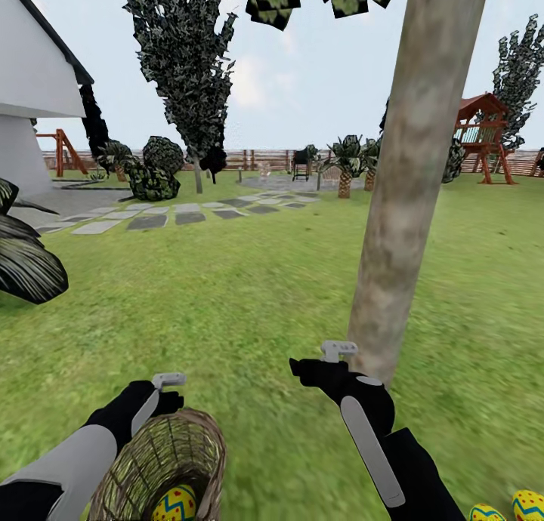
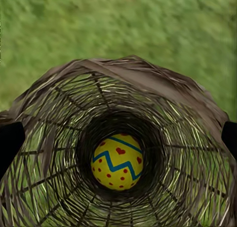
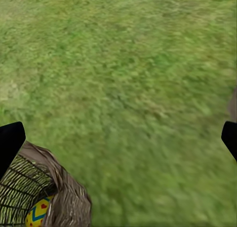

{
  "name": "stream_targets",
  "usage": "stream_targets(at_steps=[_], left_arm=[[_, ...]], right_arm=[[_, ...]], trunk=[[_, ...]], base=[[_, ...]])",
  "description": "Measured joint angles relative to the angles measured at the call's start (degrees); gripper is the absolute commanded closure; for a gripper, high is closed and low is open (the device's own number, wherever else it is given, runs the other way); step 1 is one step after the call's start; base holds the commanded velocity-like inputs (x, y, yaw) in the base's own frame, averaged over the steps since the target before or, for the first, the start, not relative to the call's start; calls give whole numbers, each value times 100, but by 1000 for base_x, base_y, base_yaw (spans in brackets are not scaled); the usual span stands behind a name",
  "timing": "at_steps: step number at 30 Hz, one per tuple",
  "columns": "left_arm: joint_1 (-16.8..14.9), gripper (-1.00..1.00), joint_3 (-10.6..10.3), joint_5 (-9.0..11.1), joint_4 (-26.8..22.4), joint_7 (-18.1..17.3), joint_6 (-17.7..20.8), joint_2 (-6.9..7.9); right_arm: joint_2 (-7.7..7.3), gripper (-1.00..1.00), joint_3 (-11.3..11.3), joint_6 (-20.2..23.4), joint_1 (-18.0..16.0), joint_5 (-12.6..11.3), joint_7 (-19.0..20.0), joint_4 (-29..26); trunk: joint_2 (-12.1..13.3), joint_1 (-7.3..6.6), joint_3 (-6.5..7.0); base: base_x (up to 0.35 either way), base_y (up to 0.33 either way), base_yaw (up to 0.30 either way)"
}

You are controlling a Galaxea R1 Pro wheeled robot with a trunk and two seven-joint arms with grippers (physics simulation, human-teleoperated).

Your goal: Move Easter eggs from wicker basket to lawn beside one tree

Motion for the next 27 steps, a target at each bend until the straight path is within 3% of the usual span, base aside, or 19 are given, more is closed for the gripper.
stream_targets(at_steps=[14, 27], left_arm=[[8, -100, 7, 64, 5, -7, -232, 119], [17, -100, 8, 60, 13, -6, -468, 134]], right_arm=[[-2, -100, -21, 0, 0, 0, 0, 0], [-1, -100, -28, 0, 3, 6, 0, 0]], trunk=[[-562, 308, -251], [-1083, 593, -485]], base=[[0, 0, 0], [0, 0, 0]])
